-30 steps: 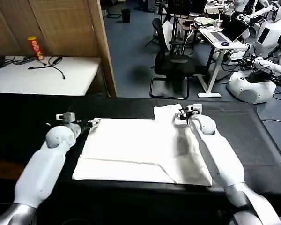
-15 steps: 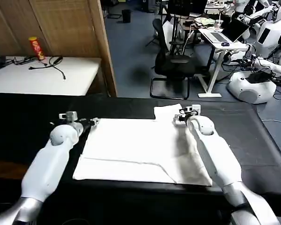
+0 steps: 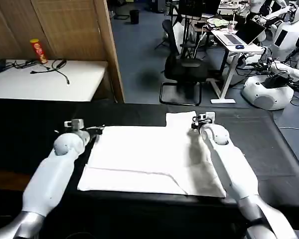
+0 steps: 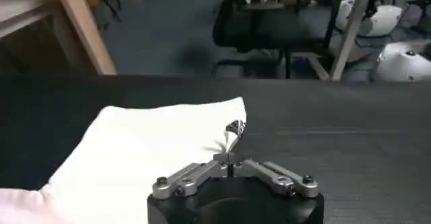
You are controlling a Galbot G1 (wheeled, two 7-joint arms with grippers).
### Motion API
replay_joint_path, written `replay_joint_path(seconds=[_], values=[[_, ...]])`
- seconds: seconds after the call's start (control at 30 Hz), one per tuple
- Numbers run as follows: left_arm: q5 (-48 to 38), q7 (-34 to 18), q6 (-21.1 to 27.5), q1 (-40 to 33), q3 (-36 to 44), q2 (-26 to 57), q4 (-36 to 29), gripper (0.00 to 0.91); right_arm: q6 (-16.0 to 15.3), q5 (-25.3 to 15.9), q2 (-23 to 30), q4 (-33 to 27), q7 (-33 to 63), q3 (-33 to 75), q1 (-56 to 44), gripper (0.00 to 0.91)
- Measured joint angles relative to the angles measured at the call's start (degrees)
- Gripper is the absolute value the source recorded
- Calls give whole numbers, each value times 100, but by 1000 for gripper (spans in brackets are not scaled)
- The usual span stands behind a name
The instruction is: Fold and organize the clothes.
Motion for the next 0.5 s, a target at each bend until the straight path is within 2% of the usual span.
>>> replay_joint_path(seconds=[0.13, 0.3, 0.5], values=[[-42, -17, 7, 73, -11, 100, -192, 0, 44, 44, -215, 423, -68, -29, -170, 59], [-130, -36, 40, 271, -69, 291, -571, 0, -6, 331, -659, 1224, -78, 48, -553, 59], [-307, -50, 78, 675, -240, 604, -1266, 0, -191, 615, -1179, 2146, -56, 257, -1121, 49]])
